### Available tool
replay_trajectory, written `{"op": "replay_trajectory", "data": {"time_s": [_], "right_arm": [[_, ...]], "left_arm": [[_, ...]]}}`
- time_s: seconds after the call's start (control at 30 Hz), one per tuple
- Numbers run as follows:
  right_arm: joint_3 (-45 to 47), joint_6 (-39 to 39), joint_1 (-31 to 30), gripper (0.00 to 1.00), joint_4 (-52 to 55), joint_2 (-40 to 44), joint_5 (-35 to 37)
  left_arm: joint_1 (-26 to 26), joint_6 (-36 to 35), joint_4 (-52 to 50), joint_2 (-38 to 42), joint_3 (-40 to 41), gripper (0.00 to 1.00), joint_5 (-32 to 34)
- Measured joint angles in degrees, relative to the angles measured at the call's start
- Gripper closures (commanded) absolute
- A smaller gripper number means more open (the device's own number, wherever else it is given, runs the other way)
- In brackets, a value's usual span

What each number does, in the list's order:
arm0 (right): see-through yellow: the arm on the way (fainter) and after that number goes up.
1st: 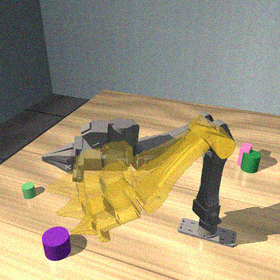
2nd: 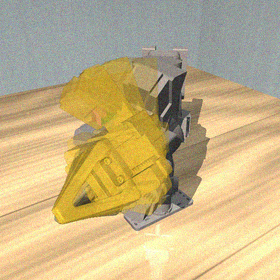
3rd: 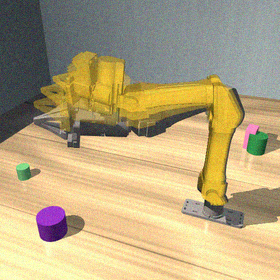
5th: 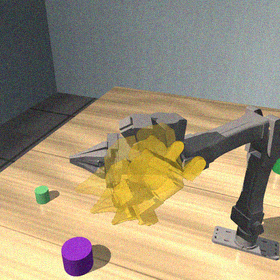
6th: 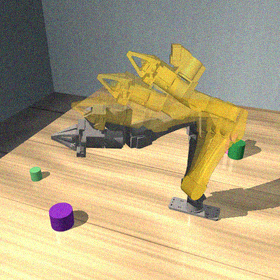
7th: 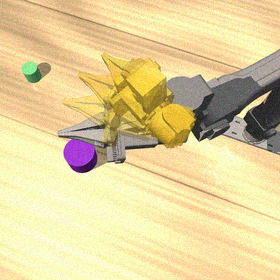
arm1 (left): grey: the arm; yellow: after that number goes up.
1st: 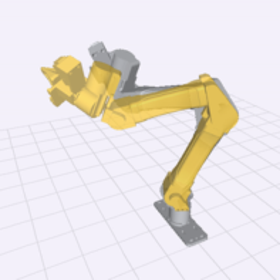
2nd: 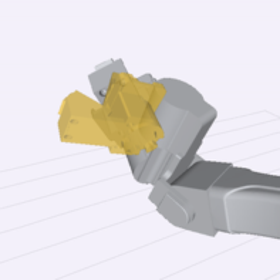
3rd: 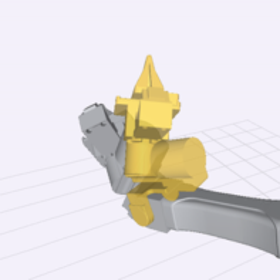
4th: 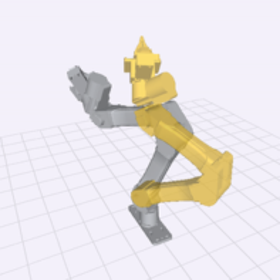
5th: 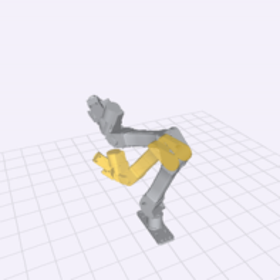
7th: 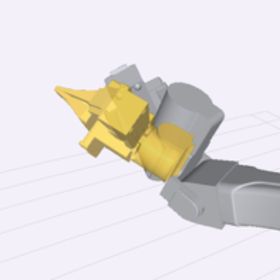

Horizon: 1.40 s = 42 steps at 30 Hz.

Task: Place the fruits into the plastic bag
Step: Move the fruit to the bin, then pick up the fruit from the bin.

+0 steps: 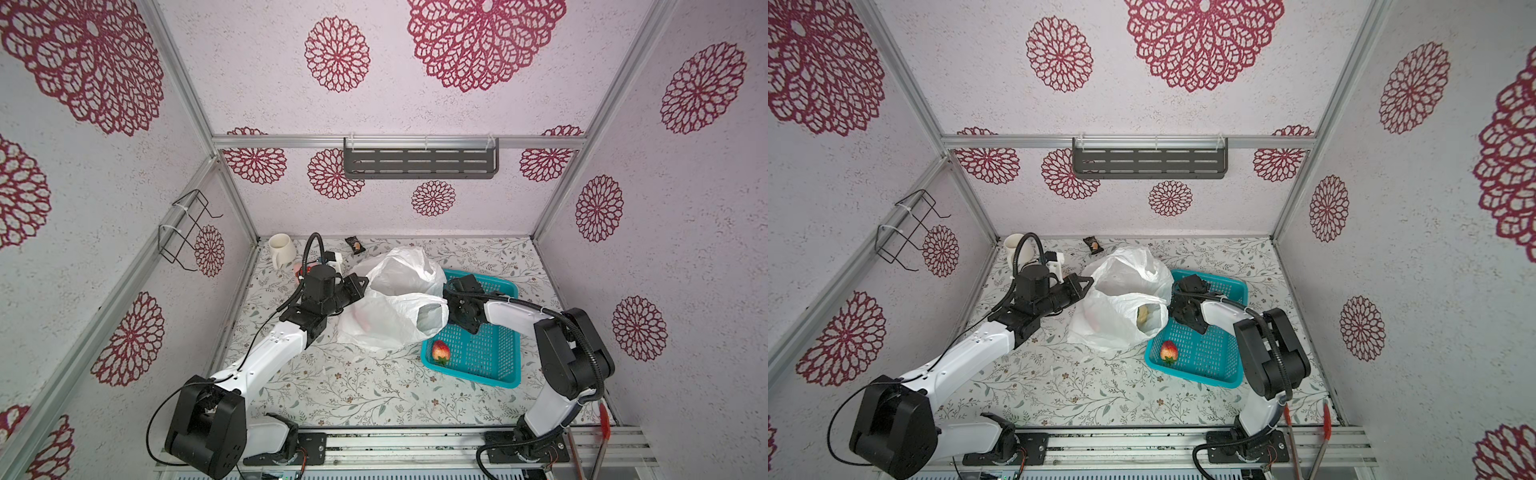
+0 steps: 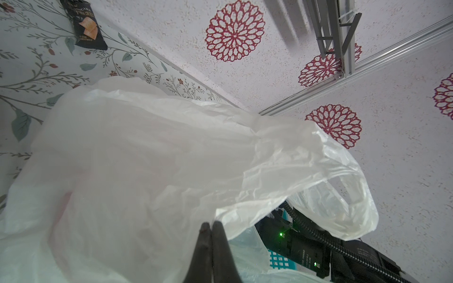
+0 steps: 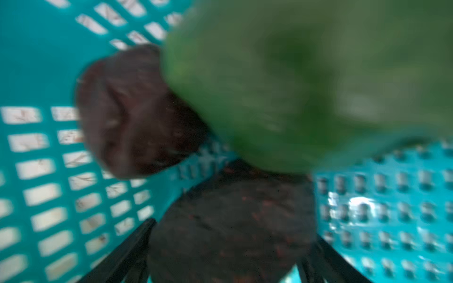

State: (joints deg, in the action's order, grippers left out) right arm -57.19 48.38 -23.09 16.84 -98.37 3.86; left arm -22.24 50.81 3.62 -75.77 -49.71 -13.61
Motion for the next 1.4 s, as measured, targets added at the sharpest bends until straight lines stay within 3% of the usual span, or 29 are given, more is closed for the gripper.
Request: {"op": "replay_trajectory", "data": {"time_s": [0.3,0.77,0.97,1.23,1.4], "right_arm": [[0.66,-3.54,0.98,0.14,2.80,0.96,2.58],[-2.27,-6.88,3.13,0.50,4.09,-1.42,1.92],[-1.51,-7.48,3.17,0.60,4.09,-0.37,2.23],[1.88,-12.24,3.56,0.66,4.37,12.87,1.90],[1.92,-18.01,3.52,0.64,3.30,22.29,-4.76]], "left_arm": [[0.00,0.00,-0.02,0.09,0.00,1.00,-0.13],[0.00,-0.26,-1.03,1.16,0.00,1.00,-0.15],[0.00,-0.26,-1.42,1.18,0.00,1.00,-0.17],[0.00,-0.24,-1.42,1.18,0.00,1.00,-0.79],[0.00,-0.24,-1.42,1.14,0.00,1.00,-1.29]]}}
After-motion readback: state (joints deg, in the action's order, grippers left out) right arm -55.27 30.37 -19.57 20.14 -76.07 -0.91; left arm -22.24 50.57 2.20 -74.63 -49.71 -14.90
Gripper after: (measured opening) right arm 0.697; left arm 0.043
